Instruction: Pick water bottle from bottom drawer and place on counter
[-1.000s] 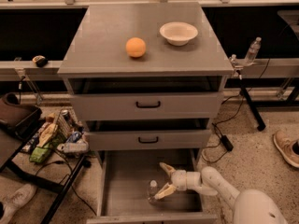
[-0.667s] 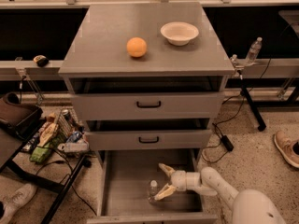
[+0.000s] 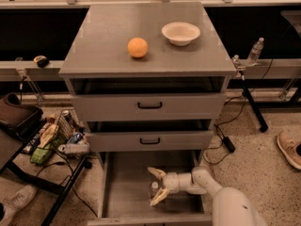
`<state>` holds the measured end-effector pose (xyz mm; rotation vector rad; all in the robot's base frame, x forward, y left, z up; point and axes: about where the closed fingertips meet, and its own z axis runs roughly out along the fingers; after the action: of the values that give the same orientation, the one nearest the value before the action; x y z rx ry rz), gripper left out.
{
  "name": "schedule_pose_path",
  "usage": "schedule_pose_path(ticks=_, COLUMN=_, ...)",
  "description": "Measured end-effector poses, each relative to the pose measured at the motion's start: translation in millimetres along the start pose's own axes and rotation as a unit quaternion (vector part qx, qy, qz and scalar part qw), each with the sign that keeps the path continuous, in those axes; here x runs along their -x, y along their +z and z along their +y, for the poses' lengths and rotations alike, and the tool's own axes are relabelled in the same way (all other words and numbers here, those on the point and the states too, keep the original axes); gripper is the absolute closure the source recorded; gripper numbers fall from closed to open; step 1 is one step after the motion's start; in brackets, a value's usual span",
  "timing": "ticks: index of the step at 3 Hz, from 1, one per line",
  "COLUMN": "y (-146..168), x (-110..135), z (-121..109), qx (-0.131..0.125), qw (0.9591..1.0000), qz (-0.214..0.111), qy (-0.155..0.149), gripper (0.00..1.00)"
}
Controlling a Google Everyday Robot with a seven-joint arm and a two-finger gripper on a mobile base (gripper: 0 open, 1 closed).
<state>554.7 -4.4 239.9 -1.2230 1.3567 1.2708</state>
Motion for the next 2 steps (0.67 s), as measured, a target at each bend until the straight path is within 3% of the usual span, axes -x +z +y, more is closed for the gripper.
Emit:
schedule_pose_path(ticks=1, y=17.8, x=-3.1, z=2.7, qx=0.035, qw=0.9992, qz=-0.015, qy=-0.014, gripper=0.0)
schedule_pose_path(ticks=2, y=23.7, x=-2.8, z=3.5, qx=0.049, qw=0.9985, qz=-0.012, qy=-0.023, gripper=0.0)
